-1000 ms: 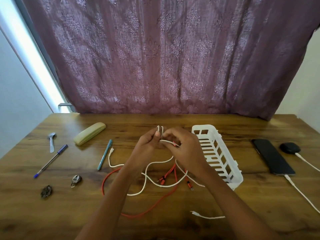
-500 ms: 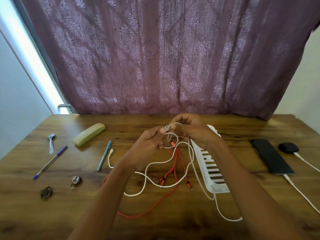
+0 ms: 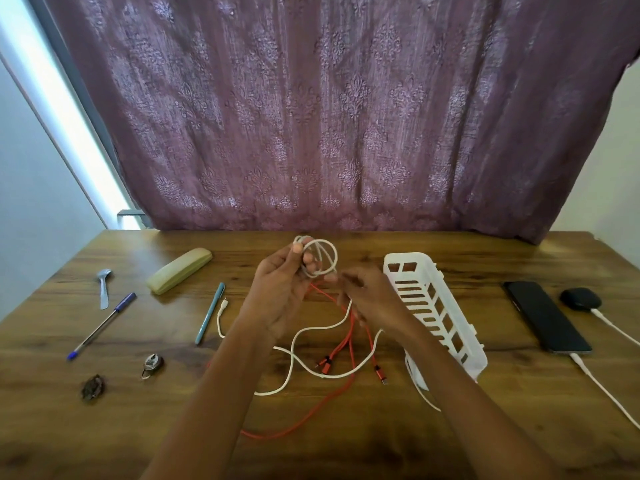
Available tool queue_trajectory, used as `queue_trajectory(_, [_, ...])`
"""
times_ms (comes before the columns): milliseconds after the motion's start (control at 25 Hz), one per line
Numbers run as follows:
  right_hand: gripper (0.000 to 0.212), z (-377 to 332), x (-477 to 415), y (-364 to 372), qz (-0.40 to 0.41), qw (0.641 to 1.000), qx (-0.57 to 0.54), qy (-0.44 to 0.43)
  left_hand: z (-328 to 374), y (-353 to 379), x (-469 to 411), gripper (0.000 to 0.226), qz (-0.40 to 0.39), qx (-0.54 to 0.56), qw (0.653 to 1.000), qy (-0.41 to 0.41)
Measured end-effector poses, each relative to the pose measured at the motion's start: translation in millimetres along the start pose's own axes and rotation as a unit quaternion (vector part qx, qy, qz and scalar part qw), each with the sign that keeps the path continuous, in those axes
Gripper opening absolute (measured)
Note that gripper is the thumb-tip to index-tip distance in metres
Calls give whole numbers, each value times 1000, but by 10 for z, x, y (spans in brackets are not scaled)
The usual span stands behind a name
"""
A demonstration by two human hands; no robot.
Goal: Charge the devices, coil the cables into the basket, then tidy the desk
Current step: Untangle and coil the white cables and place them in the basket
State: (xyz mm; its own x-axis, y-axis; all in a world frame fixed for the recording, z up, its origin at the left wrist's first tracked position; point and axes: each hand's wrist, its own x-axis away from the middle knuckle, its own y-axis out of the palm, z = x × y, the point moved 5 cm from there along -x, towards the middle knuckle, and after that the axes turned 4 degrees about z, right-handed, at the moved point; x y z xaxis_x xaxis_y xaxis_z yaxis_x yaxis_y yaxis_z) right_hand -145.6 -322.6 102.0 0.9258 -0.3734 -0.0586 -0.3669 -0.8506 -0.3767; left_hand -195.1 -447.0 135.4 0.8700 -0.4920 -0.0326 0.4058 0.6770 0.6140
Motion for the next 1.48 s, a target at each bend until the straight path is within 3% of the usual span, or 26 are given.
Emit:
queue_trajectory(80, [26, -40, 135, 78, 9, 979, 190, -76, 62, -73, -48, 23, 27, 37, 999, 24])
queue_trajectory(200, [38, 11, 369, 224, 19, 896, 412, -162, 148, -164, -97, 20, 52, 39, 996, 56])
queue_trajectory(400, [44, -12, 488, 440, 61, 794, 498, -343, 19, -129, -50, 18, 72, -101, 989, 80])
queue_trajectory(520, [30, -270, 530, 408, 81, 754, 503, -415, -56, -129, 9, 17, 92, -197, 972, 90])
queue_trajectory(600, [13, -462, 511, 300, 89, 769, 472, -421, -81, -103, 49, 19, 66, -211, 971, 86])
queue_trajectory(720, [28, -654, 401, 140, 103, 811, 421, -392, -87, -82, 85, 23, 36, -211, 974, 76])
queue_trajectory(880, [20, -794, 259, -30, 73, 894, 305, -321, -59, 34, 161, 23, -2, -259, 961, 96])
queue_trajectory(1040, [21, -801, 63, -169, 77, 934, 226, -265, -71, 57, 190, 24, -15, -263, 961, 82])
queue_trajectory(1360, [22, -692, 27, -152, 85, 936, 168, -299, -92, 71, 200, 34, 10, -80, 996, -45])
queue_trajectory(1440, [26, -682, 51, -138, 79, 924, 183, -327, -104, 106, 216, 41, -12, -87, 994, -58])
queue_trajectory(1480, [26, -675, 63, -134, 80, 918, 185, -341, -100, 130, 225, 35, -26, -118, 992, -46])
